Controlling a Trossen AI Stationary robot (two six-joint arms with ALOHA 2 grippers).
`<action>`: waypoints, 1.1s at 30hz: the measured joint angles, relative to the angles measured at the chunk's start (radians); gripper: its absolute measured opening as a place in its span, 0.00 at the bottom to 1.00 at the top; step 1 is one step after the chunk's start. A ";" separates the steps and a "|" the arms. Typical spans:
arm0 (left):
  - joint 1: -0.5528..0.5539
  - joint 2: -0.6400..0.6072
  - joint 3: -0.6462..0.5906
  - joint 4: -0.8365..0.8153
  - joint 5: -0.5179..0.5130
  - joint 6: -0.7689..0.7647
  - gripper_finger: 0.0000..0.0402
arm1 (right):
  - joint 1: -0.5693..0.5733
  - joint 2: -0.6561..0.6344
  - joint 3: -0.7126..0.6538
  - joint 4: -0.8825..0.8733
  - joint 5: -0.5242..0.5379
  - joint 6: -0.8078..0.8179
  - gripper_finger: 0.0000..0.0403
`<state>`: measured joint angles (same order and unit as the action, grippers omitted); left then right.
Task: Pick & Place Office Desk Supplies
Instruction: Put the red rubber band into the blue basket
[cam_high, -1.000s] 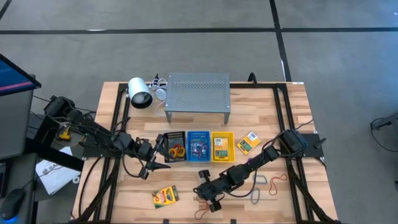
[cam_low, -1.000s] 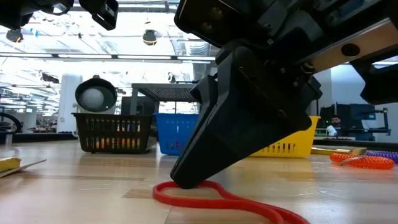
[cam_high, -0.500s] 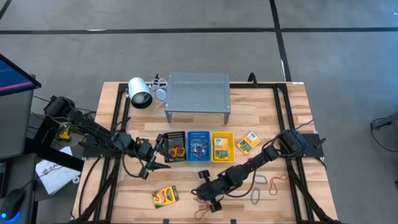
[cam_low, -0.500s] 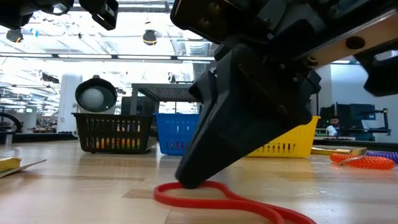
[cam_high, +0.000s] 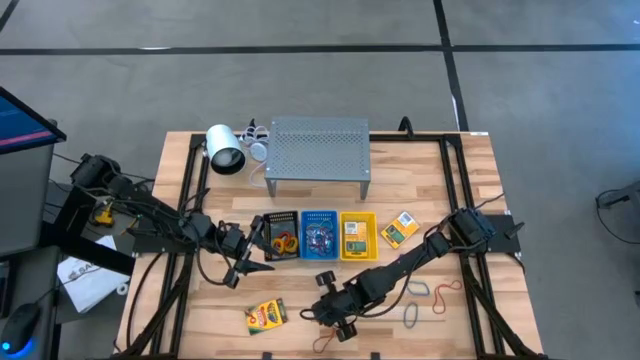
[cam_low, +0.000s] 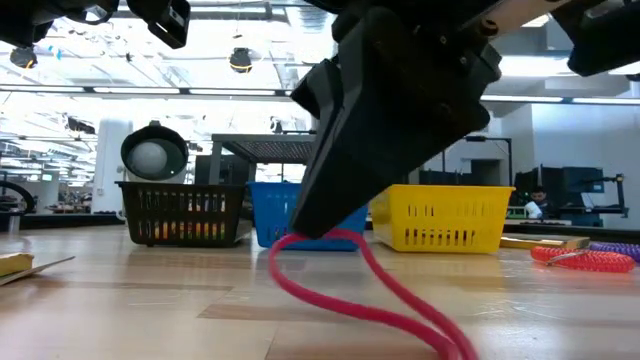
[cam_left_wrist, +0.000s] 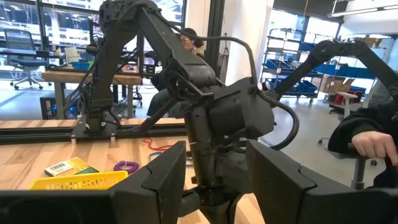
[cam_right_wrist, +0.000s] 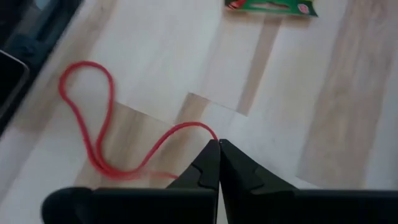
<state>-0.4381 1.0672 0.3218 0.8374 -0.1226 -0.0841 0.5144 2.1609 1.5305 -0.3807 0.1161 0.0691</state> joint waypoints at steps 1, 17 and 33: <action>0.000 0.000 0.000 0.000 0.000 0.000 0.41 | 0.000 0.000 0.011 -0.025 0.012 -0.002 0.00; 0.000 0.000 0.000 -0.008 0.000 -0.003 0.41 | 0.000 -0.002 0.288 -0.439 0.179 -0.080 0.00; 0.000 0.000 0.000 -0.008 0.000 -0.003 0.41 | 0.002 -0.004 0.599 -0.806 0.380 -0.112 0.00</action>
<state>-0.4381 1.0672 0.3222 0.8297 -0.1224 -0.0872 0.5163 2.1571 2.1293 -1.1863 0.4959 -0.0429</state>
